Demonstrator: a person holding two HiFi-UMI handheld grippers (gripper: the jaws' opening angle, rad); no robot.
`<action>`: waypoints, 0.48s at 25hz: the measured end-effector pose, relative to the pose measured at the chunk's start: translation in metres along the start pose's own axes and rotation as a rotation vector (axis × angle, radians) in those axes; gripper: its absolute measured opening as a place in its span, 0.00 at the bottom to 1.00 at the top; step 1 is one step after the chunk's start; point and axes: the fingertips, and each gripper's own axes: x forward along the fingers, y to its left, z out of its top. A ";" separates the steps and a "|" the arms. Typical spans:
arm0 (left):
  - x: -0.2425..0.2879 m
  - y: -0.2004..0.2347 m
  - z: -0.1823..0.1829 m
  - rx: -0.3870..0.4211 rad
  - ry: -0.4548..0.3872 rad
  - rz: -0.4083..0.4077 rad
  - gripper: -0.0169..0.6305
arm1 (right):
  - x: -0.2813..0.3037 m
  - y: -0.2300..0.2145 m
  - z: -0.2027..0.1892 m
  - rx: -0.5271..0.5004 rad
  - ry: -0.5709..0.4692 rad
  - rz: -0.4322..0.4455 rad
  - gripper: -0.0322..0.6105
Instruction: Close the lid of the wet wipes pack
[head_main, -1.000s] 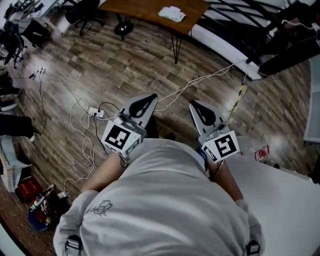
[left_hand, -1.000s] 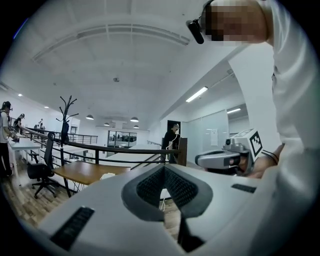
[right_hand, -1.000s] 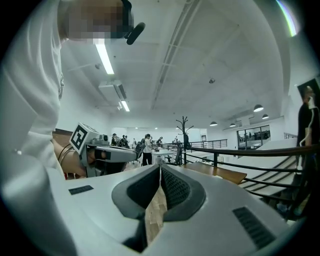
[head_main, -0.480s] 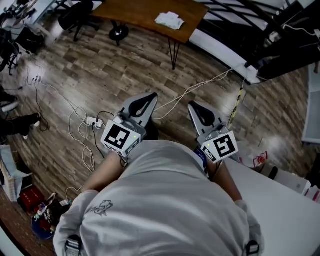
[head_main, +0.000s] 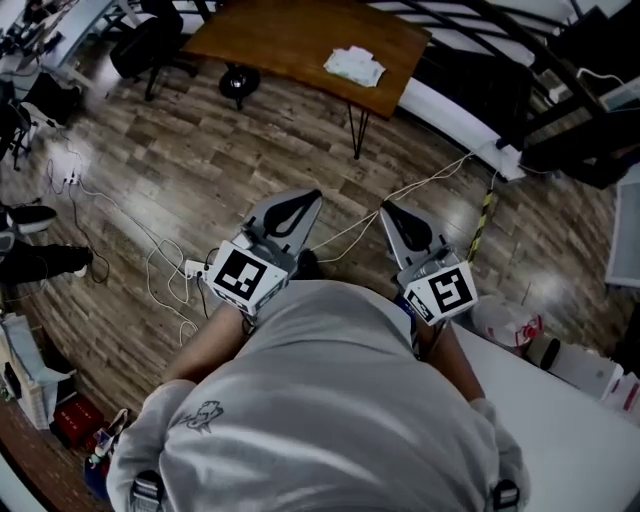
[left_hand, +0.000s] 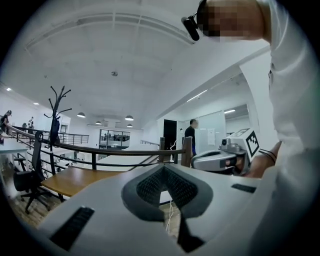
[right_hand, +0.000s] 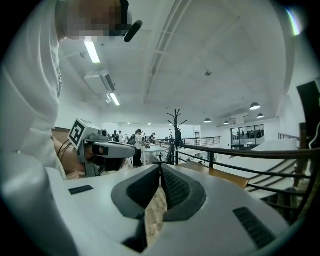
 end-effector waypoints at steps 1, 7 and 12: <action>0.000 0.009 0.001 0.007 0.005 -0.010 0.04 | 0.010 0.001 0.002 -0.015 0.006 -0.002 0.11; 0.004 0.054 0.006 0.013 0.016 -0.031 0.04 | 0.052 -0.007 0.012 0.000 0.005 -0.018 0.11; 0.020 0.074 0.002 0.002 0.026 -0.037 0.04 | 0.069 -0.030 0.006 0.015 0.014 -0.034 0.11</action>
